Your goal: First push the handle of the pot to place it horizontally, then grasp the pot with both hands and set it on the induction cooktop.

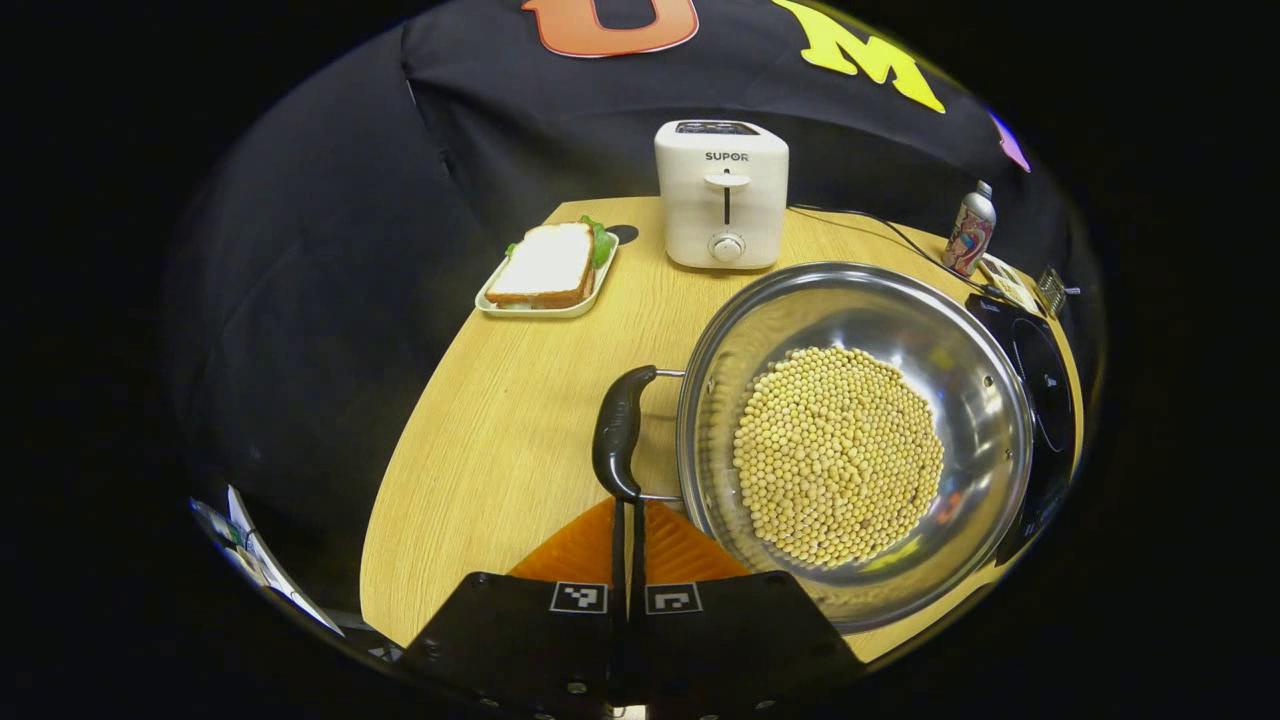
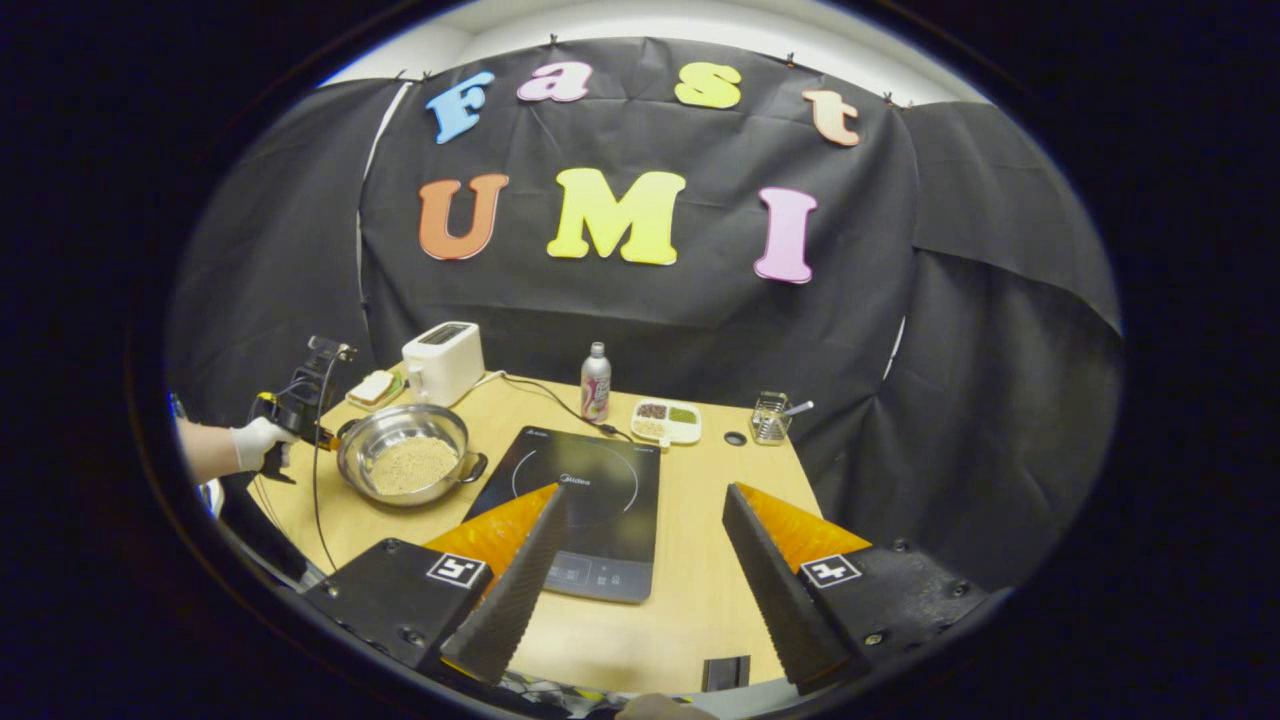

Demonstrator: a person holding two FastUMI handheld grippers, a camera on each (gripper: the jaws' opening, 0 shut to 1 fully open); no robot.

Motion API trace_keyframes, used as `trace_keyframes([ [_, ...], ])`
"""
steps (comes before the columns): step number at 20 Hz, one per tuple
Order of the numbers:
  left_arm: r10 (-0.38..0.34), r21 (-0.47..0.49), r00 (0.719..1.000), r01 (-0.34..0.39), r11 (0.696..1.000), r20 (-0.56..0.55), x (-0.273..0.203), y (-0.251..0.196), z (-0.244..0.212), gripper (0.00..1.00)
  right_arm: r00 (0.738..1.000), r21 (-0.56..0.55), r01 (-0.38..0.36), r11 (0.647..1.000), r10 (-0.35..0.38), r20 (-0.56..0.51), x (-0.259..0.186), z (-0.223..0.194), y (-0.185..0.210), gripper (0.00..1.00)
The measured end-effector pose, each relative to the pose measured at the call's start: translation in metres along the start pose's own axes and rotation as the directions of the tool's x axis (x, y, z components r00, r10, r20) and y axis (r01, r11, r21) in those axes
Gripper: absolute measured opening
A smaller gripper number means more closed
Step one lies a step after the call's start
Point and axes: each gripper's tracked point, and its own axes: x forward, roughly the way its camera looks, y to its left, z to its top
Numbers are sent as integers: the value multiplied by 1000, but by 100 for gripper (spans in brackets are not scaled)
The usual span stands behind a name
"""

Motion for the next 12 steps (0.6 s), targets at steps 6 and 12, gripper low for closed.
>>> trace_keyframes([
  [6, 32, -29, 999, -33, 999, -24, -13, -3, -19, 0, 996, -11, -84, 996, 84, -7, 5, -13, -6, 99],
  [12, 100, -7, 995, -100, 995, 8, -53, 4, -27, 0, 981, -13, -194, 981, 194, 8, 11, -18, -4, 97],
])
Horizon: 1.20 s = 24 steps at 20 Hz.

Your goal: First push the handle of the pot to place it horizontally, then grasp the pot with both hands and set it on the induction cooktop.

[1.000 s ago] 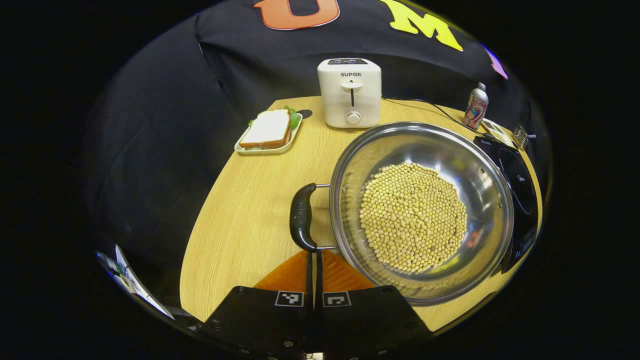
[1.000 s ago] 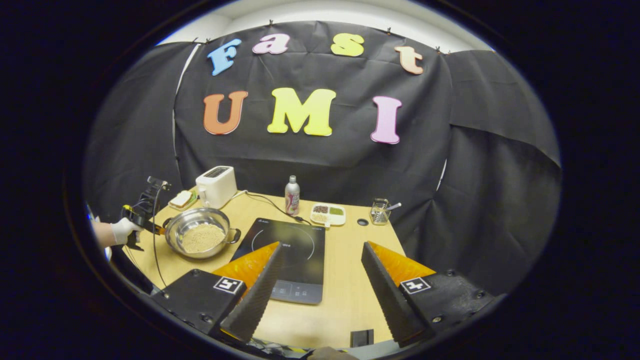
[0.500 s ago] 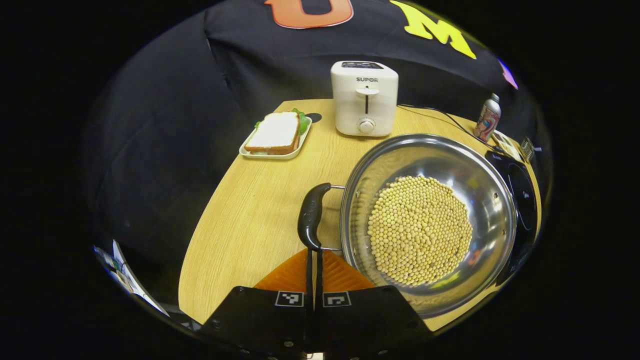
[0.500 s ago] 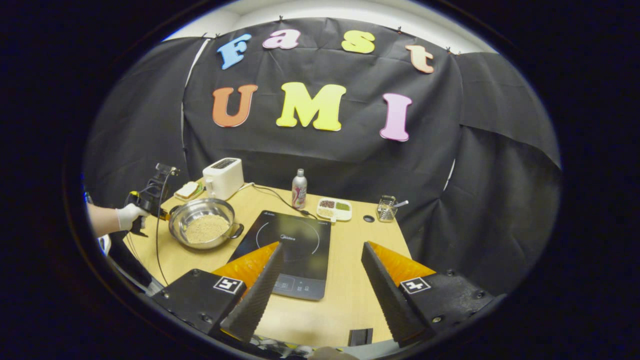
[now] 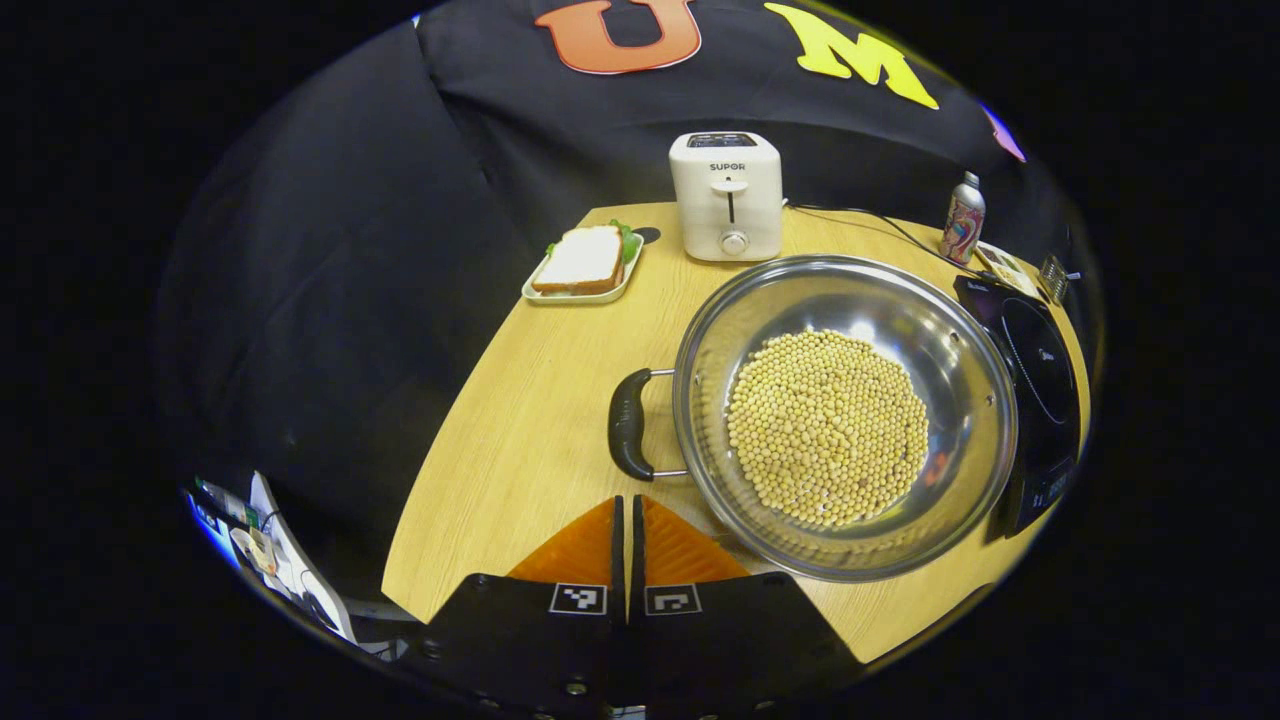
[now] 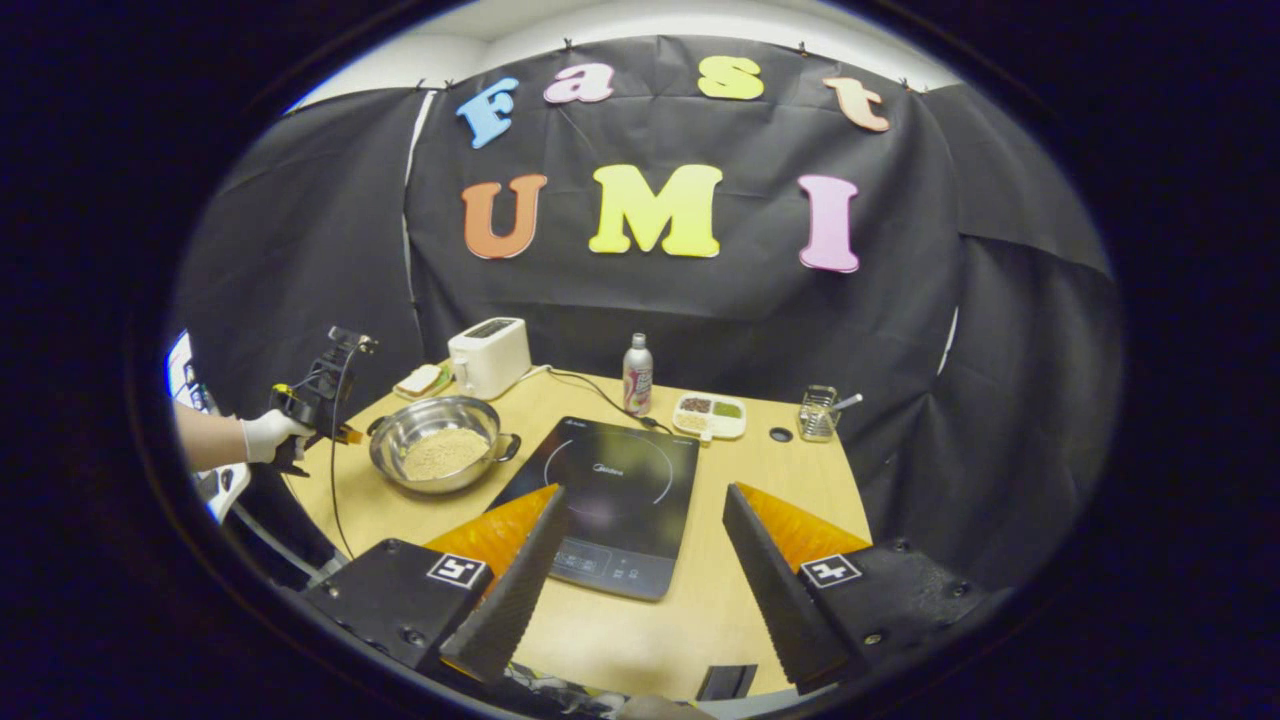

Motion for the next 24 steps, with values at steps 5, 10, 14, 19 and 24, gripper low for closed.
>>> trace_keyframes([
  [5, -23, 1, 999, 24, 1000, -39, 4, -3, -16, 0, 1000, -24, -30, 999, 30, -3, 14, 7, 26, 98],
  [10, -62, 31, 997, 63, 997, -54, 27, 0, -2, 0, 1000, -23, -17, 1000, 17, -4, 40, 23, 61, 99],
  [14, -82, 74, 995, 86, 994, -48, 41, 1, 6, 0, 1000, -14, -7, 1000, 7, -15, 65, 29, 86, 97],
  [19, -112, 79, 992, 116, 990, -58, 56, 7, 16, 10, 999, -30, -30, 999, 28, -36, 112, 37, 126, 97],
  [24, -152, 140, 988, 153, 978, -17, 49, 20, 24, 0, 986, 23, -85, 996, 87, -144, 177, 22, 173, 97],
])
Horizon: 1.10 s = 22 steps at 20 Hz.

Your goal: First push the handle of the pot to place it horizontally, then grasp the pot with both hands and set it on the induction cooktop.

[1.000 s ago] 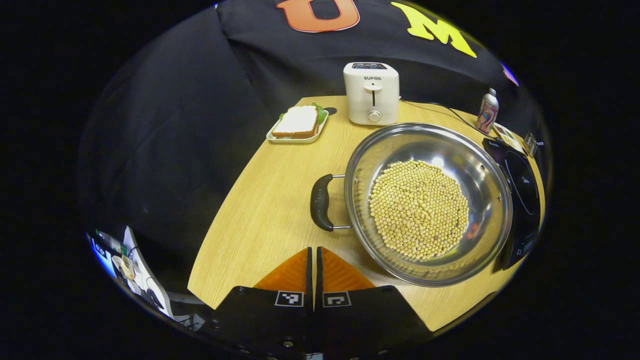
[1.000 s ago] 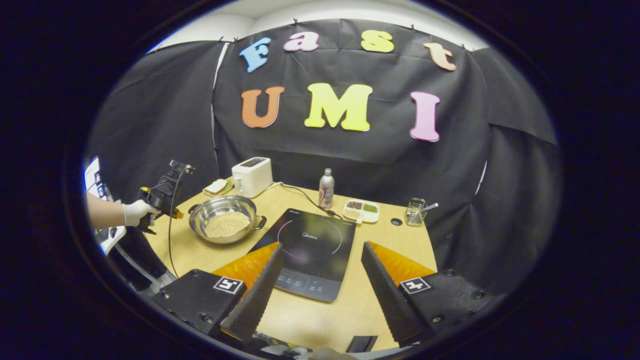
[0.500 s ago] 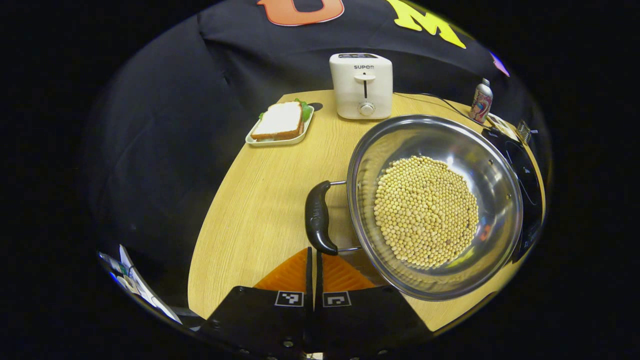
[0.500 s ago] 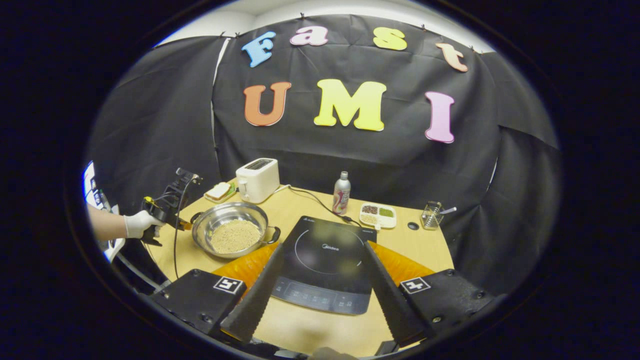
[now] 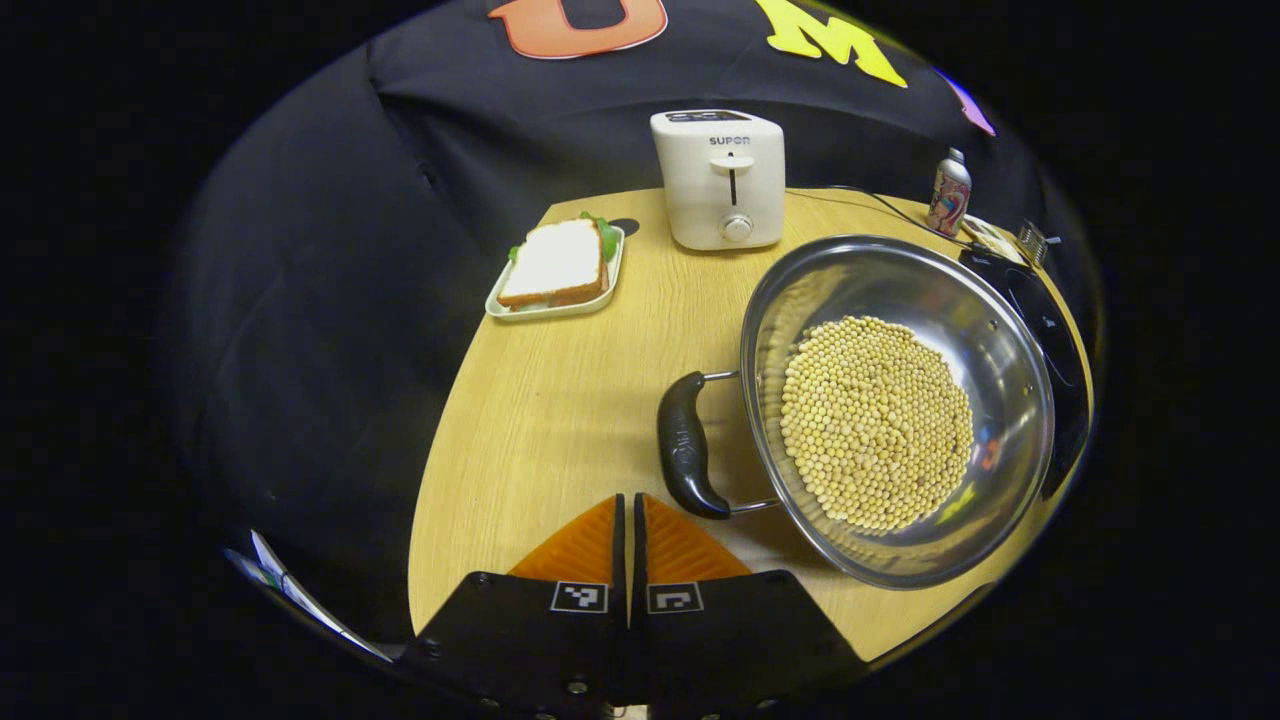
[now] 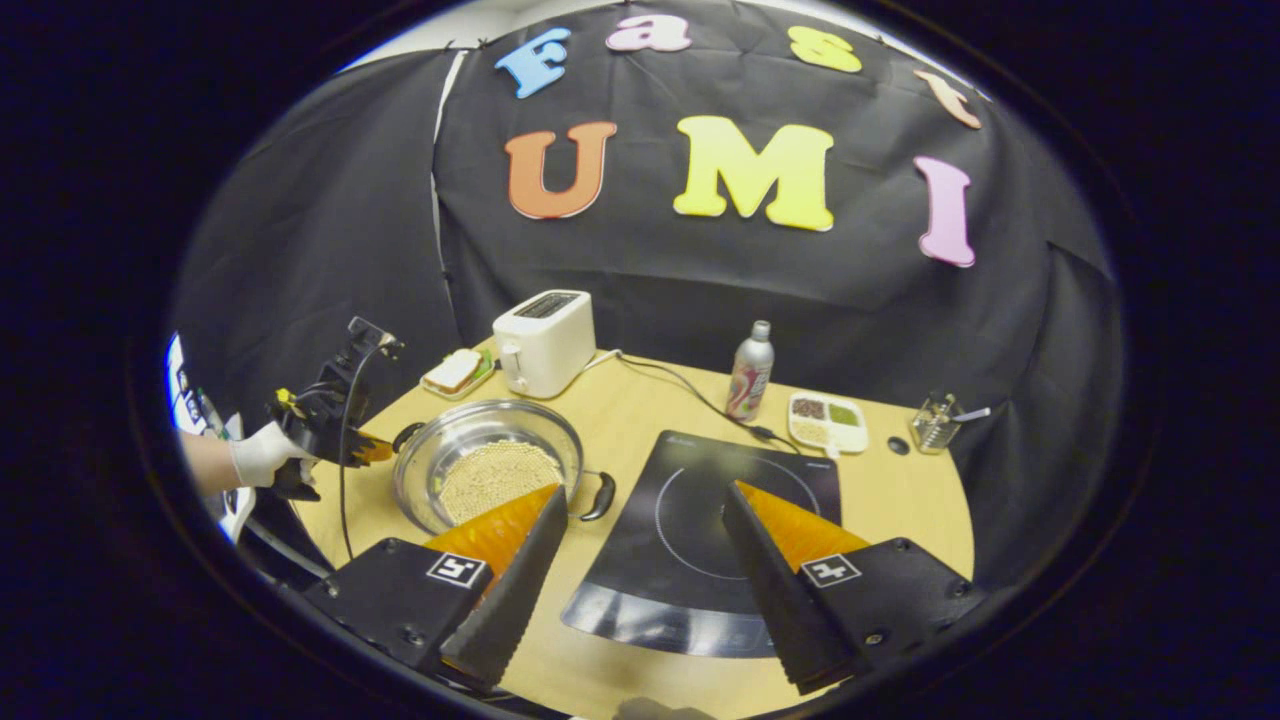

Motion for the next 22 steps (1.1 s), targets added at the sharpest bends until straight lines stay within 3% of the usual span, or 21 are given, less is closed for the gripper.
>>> trace_keyframes([
  [1, -35, -6, 999, 35, 999, 1, -5, -3, -4, 0, 1000, 16, -11, 1000, 11, -16, 13, -2, 7, 99],
  [2, -59, -11, 998, 59, 998, 5, -10, -5, -6, 6, 999, 21, -19, 1000, 19, -30, 26, -4, 14, 98],
  [4, -65, -2, 998, 65, 998, 27, -17, -2, -6, 61, 998, 17, -21, 1000, 22, -64, 48, -10, 23, 99],
  [5, -58, -3, 998, 59, 998, 36, -19, 0, -4, 63, 997, 19, -23, 1000, 25, -79, 58, -15, 27, 99],
  [6, -59, -8, 997, 59, 998, 49, -25, -1, -3, 98, 995, 19, -25, 1000, 27, -101, 68, -18, 32, 99],
  [9, -73, -40, 994, 77, 996, 80, -35, -9, 9, 100, 991, 11, -24, 1000, 25, -134, 94, -26, 39, 97],
  [11, -83, -46, 992, 88, 995, 94, -33, -16, 18, 90, 985, 15, -25, 1000, 27, -168, 111, -32, 43, 97],
  [12, -63, -42, 994, 67, 997, 92, -31, -16, 21, 97, 983, 16, -21, 1000, 23, -183, 119, -34, 45, 99],
  [14, -27, -44, 995, 31, 999, 96, -23, -9, 30, 94, 974, 22, -15, 1000, 19, -224, 134, -42, 47, 99],
  [15, -28, -63, 996, 33, 997, 86, -21, -8, 32, 84, 970, 22, -9, 1000, 14, -243, 143, -47, 47, 97],
  [16, -33, -89, 996, 40, 995, 77, -21, -6, 31, 94, 964, 23, -1, 1000, 7, -266, 150, -52, 46, 97],
  [18, -41, -129, 996, 51, 990, 84, -24, -4, 34, 95, 953, 35, 8, 999, 3, -304, 162, -61, 46, 97],
  [22, -26, -77, 997, 32, 996, 79, -15, -5, 43, 96, 941, 30, 14, 999, -3, -337, 174, -67, 45, 97],
])
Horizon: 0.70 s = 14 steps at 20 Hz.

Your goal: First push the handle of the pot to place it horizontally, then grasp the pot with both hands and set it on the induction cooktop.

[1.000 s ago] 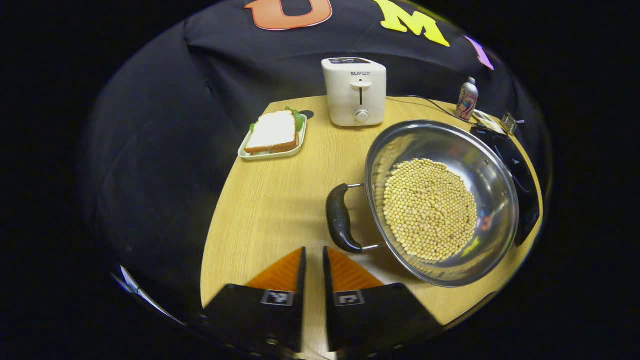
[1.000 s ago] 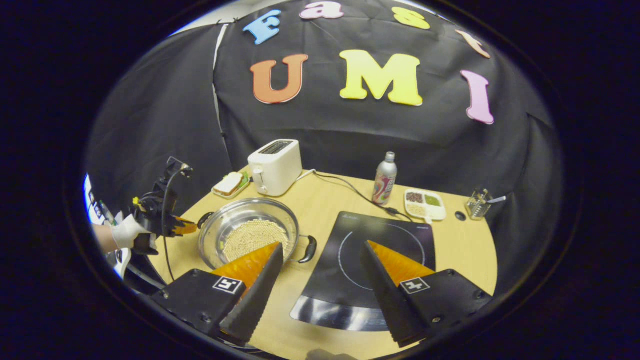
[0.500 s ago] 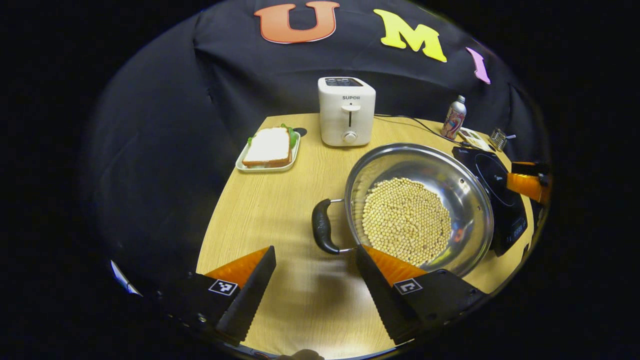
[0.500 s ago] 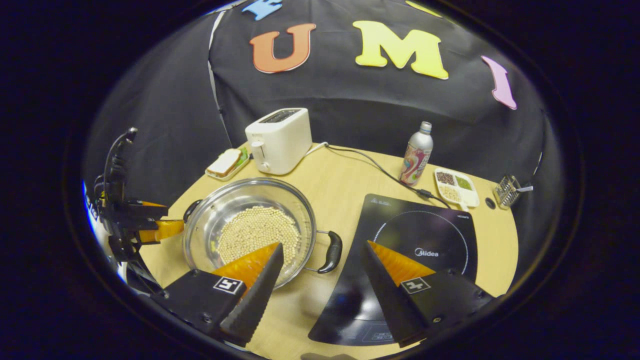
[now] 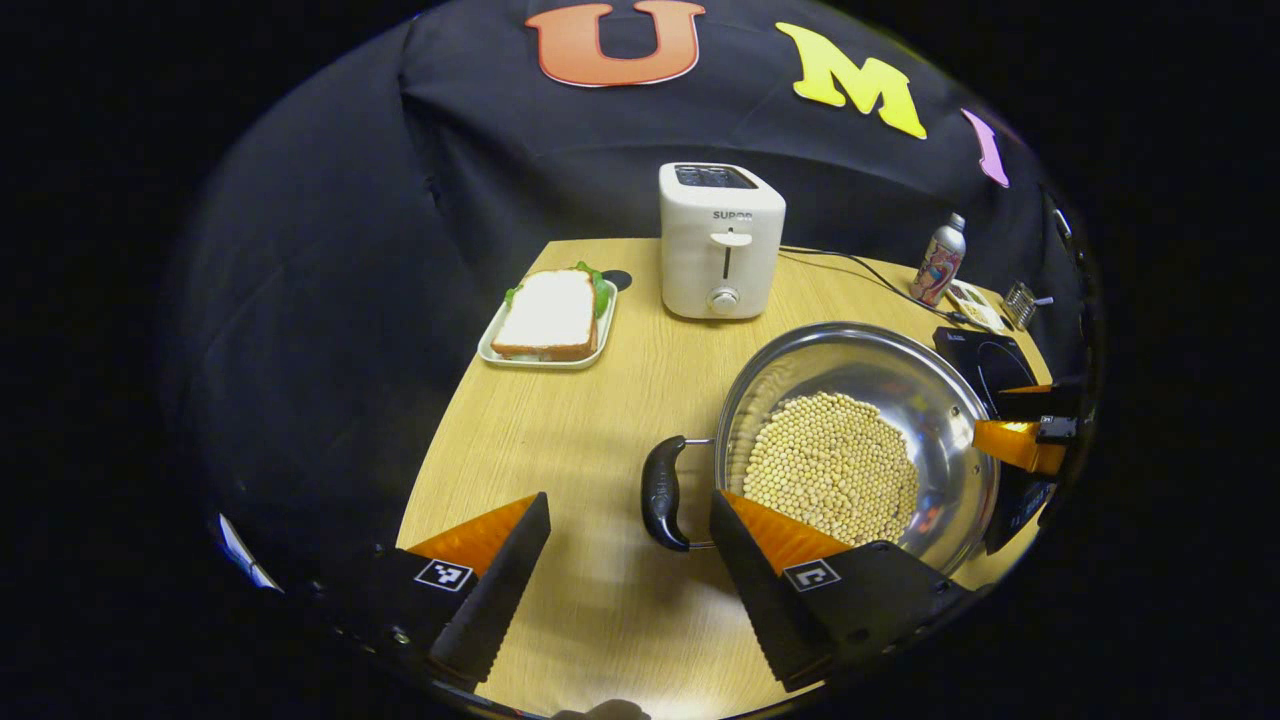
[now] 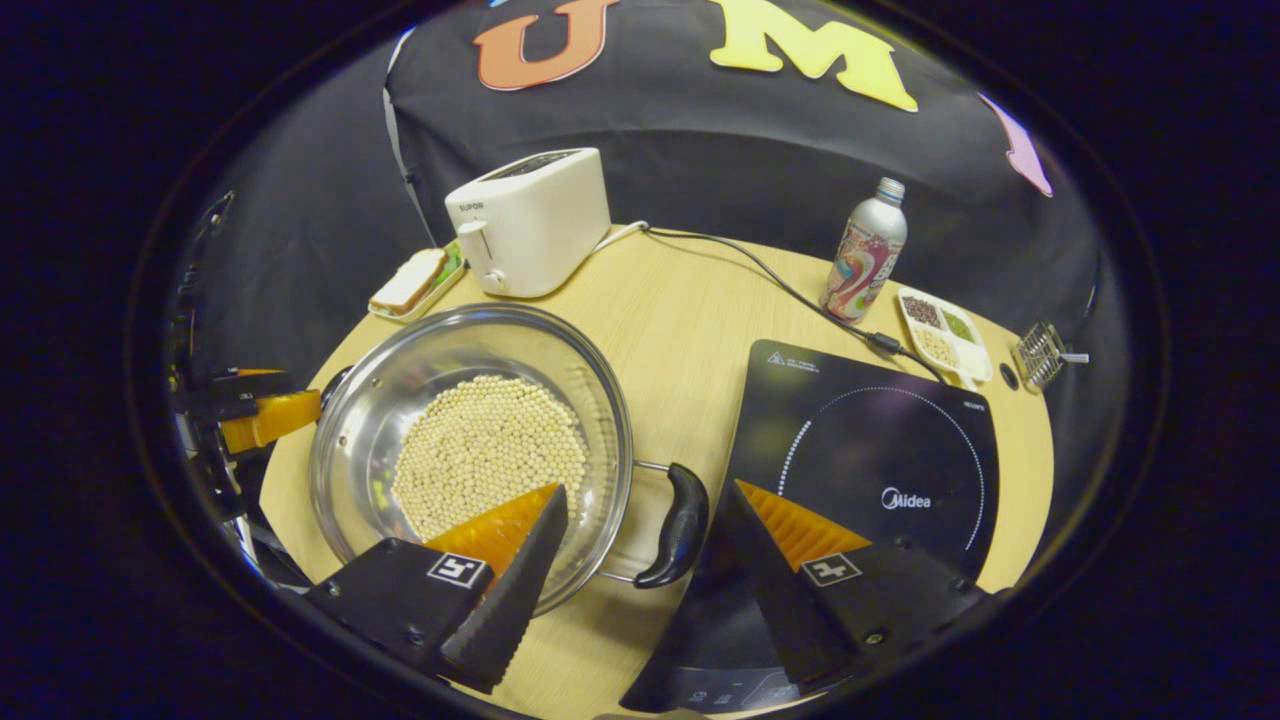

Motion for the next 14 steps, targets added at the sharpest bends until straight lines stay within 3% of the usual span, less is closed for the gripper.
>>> trace_keyframes([
  [3, -14, -3, 1000, 14, 1000, -5, 2, -3, 9, 94, 1000, 22, -13, 1000, 14, -27, 5, -5, 2, 97],
  [7, -85, -8, 996, 85, 996, -14, 4, -22, 19, 97, 999, 28, -18, 999, 19, -39, 11, -6, 2, 96],
  [11, -90, 5, 995, 90, 996, -52, 23, -27, 15, 98, 999, 10, -15, 1000, 16, -49, 13, -4, 6, 98],
  [12, -93, 7, 994, 93, 996, -59, 26, -27, 15, 97, 999, 6, -10, 1000, 11, -49, 13, -3, 6, 94],
  [13, -90, 7, 994, 90, 996, -68, 31, -28, 14, 97, 998, 6, -7, 1000, 7, -57, 13, -3, 6, 98],
  [14, -88, 5, 993, 89, 996, -74, 35, -30, 13, 98, 998, 17, -18, 1000, 19, -56, 15, -2, 9, 94],
])
